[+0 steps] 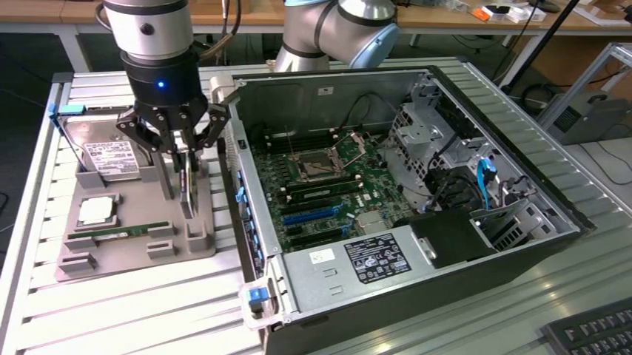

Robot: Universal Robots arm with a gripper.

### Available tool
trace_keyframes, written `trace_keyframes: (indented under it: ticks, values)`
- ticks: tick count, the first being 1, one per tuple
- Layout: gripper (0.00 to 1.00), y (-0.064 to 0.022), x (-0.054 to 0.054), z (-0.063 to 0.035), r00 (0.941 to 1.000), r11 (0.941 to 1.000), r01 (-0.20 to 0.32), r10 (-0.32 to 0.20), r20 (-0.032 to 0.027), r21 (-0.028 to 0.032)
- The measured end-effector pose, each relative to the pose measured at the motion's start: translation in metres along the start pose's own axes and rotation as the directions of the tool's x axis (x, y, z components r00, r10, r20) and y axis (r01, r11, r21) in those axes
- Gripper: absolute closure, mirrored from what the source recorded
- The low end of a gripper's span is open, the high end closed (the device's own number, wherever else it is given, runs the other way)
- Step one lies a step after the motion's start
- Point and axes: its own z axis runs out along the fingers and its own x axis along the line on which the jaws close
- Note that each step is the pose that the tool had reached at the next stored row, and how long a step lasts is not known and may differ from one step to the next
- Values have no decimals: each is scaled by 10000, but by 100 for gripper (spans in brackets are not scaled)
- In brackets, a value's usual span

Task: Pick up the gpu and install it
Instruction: 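Pick up the gpu and move the gpu toward the slot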

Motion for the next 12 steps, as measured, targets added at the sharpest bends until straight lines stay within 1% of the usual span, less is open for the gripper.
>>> trace_keyframes:
  ticks: [12]
  values:
    - [73,-4,-2,-51,10000,10000,0,0,2,-1]
